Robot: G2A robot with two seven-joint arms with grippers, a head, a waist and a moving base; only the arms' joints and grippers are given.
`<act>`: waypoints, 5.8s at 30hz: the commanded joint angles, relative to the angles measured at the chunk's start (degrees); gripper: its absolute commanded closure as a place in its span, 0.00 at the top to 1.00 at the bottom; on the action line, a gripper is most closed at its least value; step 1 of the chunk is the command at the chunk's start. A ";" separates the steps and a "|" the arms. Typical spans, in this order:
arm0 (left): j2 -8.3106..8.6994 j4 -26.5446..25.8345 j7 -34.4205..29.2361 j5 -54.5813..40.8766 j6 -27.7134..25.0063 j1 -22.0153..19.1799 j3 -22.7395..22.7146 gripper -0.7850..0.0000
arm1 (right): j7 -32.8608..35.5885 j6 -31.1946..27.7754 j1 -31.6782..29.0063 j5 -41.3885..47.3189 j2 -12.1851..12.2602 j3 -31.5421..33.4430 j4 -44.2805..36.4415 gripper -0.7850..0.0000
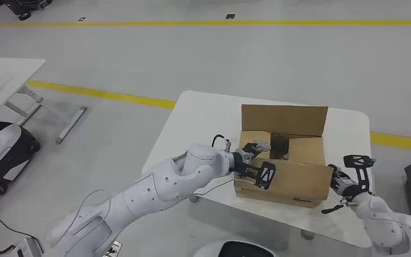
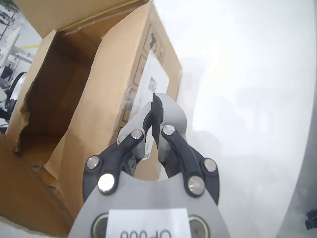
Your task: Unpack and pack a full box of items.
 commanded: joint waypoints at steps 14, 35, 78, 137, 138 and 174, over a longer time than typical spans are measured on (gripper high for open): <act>-2.21 4.73 -6.28 0.16 3.44 -0.71 -0.64 1.00 | 0.90 0.65 -3.40 1.54 1.02 5.03 -8.35 0.00; -2.58 4.63 -7.81 -1.95 1.88 3.16 -5.66 1.00 | 10.83 7.39 31.79 5.90 -2.35 -8.40 13.14 0.00; -4.57 6.56 -8.35 -1.37 -0.67 3.86 -9.22 1.00 | 13.45 -1.21 44.79 23.98 -5.69 -14.98 39.45 0.00; -5.70 8.75 -11.66 -4.05 -1.52 6.81 -15.33 1.00 | 1.97 2.93 17.87 2.61 -3.34 -21.80 3.90 0.00; -5.72 8.80 -11.77 -4.11 -1.49 6.82 -15.41 1.00 | 1.59 3.58 17.50 1.29 -3.41 -22.33 3.52 0.00; -2.99 -1.71 -23.12 0.17 -8.43 20.42 -26.30 1.00 | -1.43 8.25 15.35 -4.40 -5.85 -24.78 5.07 0.00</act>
